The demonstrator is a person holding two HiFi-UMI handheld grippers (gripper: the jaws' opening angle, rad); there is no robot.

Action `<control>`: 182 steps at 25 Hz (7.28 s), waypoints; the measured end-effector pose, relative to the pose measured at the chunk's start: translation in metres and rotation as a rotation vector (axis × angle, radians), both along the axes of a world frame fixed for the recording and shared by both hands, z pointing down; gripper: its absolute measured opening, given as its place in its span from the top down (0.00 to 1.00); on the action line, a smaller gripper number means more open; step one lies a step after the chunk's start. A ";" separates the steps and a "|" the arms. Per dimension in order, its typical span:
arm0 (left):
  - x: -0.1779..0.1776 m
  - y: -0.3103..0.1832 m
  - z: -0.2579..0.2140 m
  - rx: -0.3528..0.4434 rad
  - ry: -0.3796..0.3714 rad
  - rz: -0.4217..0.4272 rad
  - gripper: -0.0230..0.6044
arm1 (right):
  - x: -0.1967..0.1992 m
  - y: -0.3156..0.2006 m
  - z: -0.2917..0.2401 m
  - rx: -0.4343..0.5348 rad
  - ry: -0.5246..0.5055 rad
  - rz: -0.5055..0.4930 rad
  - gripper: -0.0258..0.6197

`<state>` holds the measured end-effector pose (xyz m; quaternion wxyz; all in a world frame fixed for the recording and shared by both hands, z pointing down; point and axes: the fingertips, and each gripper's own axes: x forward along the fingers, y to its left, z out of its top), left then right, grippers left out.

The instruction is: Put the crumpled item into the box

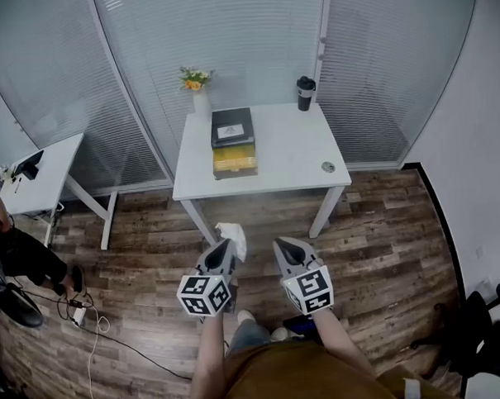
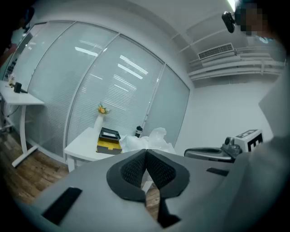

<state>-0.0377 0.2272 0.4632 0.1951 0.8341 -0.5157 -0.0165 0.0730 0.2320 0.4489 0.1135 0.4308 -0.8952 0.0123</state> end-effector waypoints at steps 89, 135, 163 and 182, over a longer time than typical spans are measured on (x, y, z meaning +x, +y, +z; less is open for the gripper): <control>-0.090 -0.475 0.052 -0.108 -0.047 0.036 0.92 | -0.030 -0.473 0.035 -0.076 0.045 0.201 0.94; -0.057 -0.473 0.141 -0.311 -0.146 0.104 0.92 | -0.039 -0.486 0.133 -0.266 0.093 0.075 0.94; -0.020 -0.470 0.221 -0.538 -0.467 0.280 0.92 | -0.029 -0.507 0.176 -0.363 0.082 0.078 0.94; -0.021 -0.468 0.223 -0.529 -0.476 0.265 0.91 | -0.024 -0.502 0.154 -0.342 0.025 0.108 0.94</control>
